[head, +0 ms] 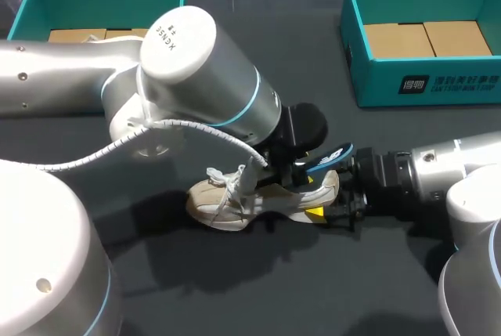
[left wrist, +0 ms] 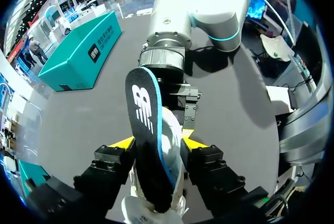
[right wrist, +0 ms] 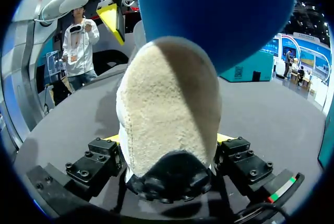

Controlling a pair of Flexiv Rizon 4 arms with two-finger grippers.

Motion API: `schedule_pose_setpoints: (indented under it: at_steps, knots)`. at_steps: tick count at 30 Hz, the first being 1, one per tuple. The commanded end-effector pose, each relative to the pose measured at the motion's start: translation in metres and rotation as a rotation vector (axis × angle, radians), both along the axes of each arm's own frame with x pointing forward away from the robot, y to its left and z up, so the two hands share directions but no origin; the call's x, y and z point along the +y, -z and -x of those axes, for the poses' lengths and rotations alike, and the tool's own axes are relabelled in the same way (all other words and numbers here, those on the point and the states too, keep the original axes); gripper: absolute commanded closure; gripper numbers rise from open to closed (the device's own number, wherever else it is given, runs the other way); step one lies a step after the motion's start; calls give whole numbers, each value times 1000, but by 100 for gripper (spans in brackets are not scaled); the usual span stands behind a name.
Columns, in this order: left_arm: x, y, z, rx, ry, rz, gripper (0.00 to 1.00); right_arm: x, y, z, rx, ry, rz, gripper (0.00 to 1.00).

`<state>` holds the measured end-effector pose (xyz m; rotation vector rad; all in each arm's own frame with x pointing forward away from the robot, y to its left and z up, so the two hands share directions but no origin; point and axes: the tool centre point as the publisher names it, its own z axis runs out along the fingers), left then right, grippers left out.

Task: Take the shoe out of the shoebox, open the shoe tongue, remove and reinsert the insole, then place the shoe into the shoebox

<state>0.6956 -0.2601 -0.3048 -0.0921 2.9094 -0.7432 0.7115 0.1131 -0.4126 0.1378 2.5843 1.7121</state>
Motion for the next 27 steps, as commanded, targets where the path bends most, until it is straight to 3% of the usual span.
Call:
schedule_pose_setpoints:
  at_steps: [1,6,12,16,24,27]
  knots:
    - [1,0,0,-1,1,2,44,1,0,0,1,2,4,100]
    - [1,3,2,-23,-3,-2,48,1,0,0,1,2,4,100]
    - [-4,12,7,-63,-10,6,32,1,0,0,1,2,4,100]
    - [-7,19,6,-66,-32,35,29,1,0,0,1,2,4,100]
    - [-11,26,-2,-93,-79,91,51,1,0,0,1,2,4,100]
    - [-12,29,-4,-107,-85,93,53,1,0,0,1,2,4,100]
